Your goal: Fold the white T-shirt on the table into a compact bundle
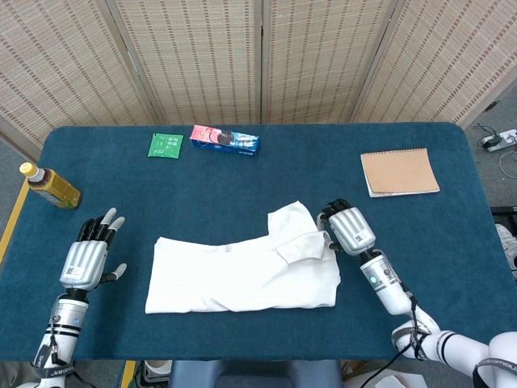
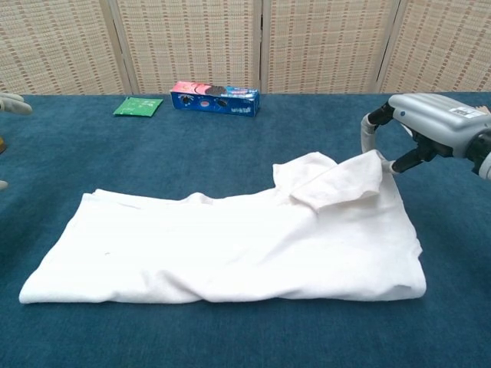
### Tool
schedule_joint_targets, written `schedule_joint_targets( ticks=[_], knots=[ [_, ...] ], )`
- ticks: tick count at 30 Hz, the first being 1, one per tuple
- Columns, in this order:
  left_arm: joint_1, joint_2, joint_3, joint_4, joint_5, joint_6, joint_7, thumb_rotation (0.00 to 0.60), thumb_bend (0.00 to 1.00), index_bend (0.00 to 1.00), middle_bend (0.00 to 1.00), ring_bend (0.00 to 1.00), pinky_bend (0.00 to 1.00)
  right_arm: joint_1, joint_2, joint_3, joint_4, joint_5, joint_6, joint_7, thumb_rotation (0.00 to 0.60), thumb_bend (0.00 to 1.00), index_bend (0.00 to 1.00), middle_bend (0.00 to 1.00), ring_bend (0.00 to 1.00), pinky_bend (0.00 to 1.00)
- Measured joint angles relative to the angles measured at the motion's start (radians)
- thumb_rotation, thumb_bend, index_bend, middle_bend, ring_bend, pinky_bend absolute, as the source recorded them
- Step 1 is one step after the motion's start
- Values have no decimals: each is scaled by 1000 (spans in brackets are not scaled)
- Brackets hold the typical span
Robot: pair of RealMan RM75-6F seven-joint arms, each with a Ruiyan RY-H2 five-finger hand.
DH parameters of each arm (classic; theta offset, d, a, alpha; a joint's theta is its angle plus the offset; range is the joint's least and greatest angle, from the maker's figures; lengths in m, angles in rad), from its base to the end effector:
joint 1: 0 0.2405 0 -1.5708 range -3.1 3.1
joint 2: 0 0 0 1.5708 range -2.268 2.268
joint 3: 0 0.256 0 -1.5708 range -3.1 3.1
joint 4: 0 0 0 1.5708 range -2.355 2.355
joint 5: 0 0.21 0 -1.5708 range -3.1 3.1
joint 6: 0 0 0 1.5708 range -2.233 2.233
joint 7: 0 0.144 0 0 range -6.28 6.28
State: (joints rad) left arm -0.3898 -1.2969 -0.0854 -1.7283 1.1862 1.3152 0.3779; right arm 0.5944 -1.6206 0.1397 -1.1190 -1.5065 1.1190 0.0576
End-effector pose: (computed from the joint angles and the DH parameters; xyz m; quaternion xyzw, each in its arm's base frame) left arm -0.2424 0.2619 0.0826 -0.6407 -0.3957 -0.3503 0.5569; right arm -0.2169 -0.3418 0.0002 0.7165 -0.3347 0.4353 0.4303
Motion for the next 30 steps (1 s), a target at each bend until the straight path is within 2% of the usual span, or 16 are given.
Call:
schedule_joint_targets(
  ticks=[9,27,28,30],
  knots=[
    [15,3,-3,0,4,-1,-13,600,254,0,0,0,2,49,-56,29,91,35,-40,18,600,589,833,475,285,230],
    [29,11,-11,2,12,-13,-32,600,253,0,0,0,2,90,-109,34,193,77,-98,26,600,582,832,465,285,231],
    [29,12,-11,1,11,-13,-32,600,254,0,0,0,2,93,-111,34,197,79,-103,27,600,577,817,448,285,231],
    [31,14,-12,0,12,-13,-32,600,253,0,0,0,2,99,-117,33,204,84,-117,24,600,560,702,399,272,231]
  ],
)
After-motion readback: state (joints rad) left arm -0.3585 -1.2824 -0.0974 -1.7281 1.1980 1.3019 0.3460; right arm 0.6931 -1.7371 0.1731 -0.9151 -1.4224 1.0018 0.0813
